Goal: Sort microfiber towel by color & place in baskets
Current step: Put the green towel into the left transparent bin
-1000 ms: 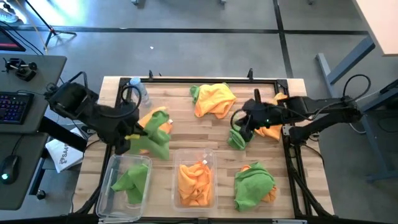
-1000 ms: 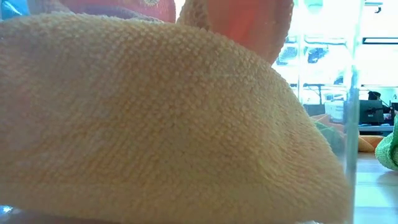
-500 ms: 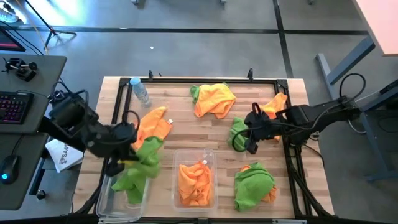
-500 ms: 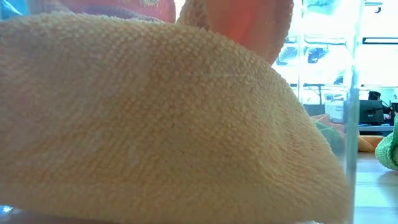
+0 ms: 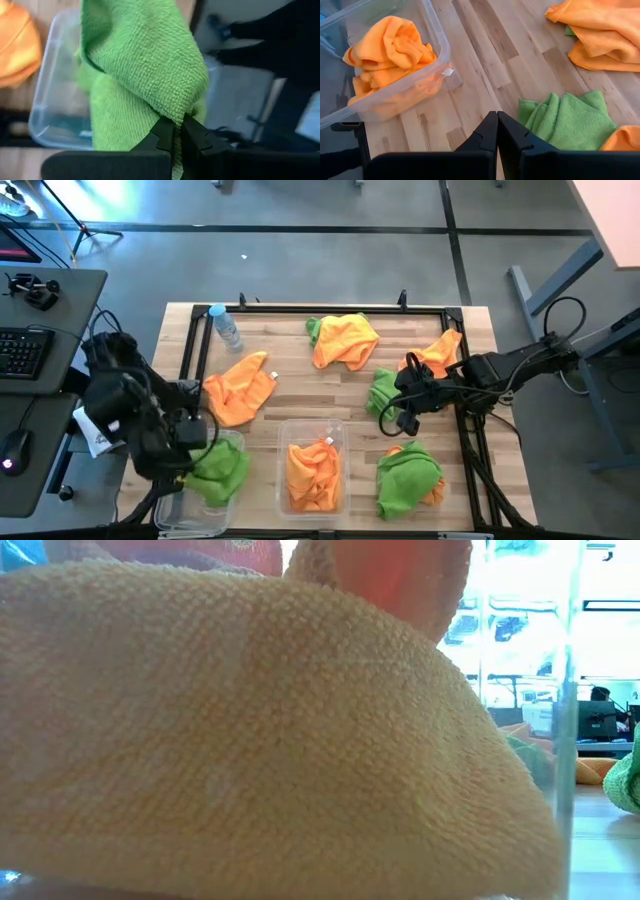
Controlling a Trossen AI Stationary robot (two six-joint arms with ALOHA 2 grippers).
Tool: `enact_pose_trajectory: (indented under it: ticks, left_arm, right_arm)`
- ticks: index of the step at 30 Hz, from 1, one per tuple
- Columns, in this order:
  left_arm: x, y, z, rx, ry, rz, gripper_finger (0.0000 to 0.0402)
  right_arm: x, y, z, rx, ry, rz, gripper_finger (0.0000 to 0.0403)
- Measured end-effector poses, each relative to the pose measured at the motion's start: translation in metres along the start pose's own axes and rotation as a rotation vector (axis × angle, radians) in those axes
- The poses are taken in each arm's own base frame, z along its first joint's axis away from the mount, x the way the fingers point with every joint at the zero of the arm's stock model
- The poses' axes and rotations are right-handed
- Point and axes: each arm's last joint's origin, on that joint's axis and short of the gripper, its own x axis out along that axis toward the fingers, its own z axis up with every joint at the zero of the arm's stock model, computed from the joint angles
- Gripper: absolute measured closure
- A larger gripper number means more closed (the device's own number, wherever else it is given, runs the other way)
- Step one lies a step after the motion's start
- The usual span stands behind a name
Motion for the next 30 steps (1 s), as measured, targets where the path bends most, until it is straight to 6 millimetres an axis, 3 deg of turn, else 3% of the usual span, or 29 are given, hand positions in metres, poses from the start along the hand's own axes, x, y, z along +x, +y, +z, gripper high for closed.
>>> enact_pose_trajectory:
  ticks: [8, 16, 30]
  left_arm:
    - [0.056, 0.013, -0.011, -0.003, 0.084, 0.193, 0.0401]
    - [0.102, 0.005, -0.008, 0.078, 0.043, 0.093, 0.0401]
    - [0.174, -0.004, -0.03, 0.246, 0.09, 0.114, 0.0401]
  right_arm:
    - [0.0, 0.0, 0.0, -0.009, -0.001, -0.001, 0.0403]
    - [0.0, 0.0, 0.001, 0.019, -0.008, 0.005, 0.0403]
    - [0.0, 0.0, 0.002, 0.039, -0.029, -0.016, 0.0403]
